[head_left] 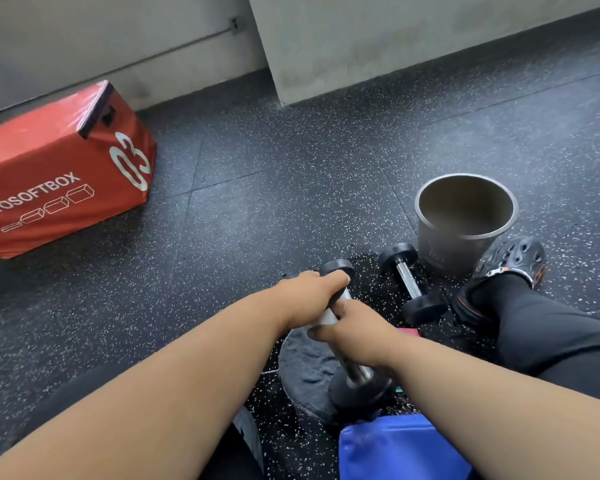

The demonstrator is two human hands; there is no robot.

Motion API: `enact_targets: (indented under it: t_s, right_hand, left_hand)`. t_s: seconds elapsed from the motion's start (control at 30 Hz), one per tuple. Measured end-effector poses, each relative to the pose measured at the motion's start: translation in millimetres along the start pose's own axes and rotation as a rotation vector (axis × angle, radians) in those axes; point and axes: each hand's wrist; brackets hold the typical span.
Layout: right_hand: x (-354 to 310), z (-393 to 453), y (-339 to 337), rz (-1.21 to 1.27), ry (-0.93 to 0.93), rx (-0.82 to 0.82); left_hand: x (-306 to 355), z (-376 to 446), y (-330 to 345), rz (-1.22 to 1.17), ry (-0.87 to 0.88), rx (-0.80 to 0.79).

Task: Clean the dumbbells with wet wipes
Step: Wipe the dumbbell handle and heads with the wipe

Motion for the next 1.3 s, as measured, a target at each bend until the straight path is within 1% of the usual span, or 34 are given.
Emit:
enact_targets:
  t_s: [0.1, 0.17, 0.23, 0.4, 0.53, 0.67, 0.87, 0.93, 1.03, 1.13, 1.23, 1.3]
  right_hand:
    - [5, 0, -12, -0.019, 0.036, -0.094]
    - [8, 0, -17, -0.016, 0.046, -0.17]
    - [10, 0, -21, -0.051, 0.053, -0.212]
    - [11, -2, -24, -0.141, 0.12, -0.211]
    - [16, 0, -23, -0.123, 0.161, -0.211]
    - [21, 2, -21, -0.136, 0.162, -0.215]
    - [24, -1, -23, -0.355, 0.106, -0.15]
    - [25, -1, -22, -0.372, 0.109, -0.131]
    - [25, -1, -19, -0.329, 0.127, -0.1]
    - [22, -2, -16, -0.228, 0.113, -0.085]
    - [18, -4, -11, -0.14, 0.062, 0.008]
    - [15, -2, -8, -0.13, 0.012, 0.113]
  left_hand:
    - [5, -5, -3, 0.032, 0.005, -0.026]
    - [7, -8, -4, 0.002, 0.002, -0.011]
    - [9, -8, -5, -0.039, 0.006, 0.01]
    - [10, -6, -5, -0.057, 0.002, 0.026]
    - [6, -3, -5, -0.071, 0.001, 0.033]
    - [5, -2, -5, -0.039, 0.009, 0.027]
    - [5, 0, -4, 0.002, 0.039, 0.019]
    - [6, -2, -4, 0.02, 0.042, 0.018]
    - [8, -4, -4, 0.001, 0.035, 0.021]
    - [10, -5, -5, 0.002, 0.028, 0.017]
    - [8, -4, -5, 0.04, 0.038, -0.005]
    - [8, -3, -4, 0.036, 0.035, -0.005]
Point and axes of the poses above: each hand's wrist, its own z-axis towards the middle knuckle, its own y-axis out of the palm, x = y × z, and after that the axes turned 12 degrees about y, right-handed
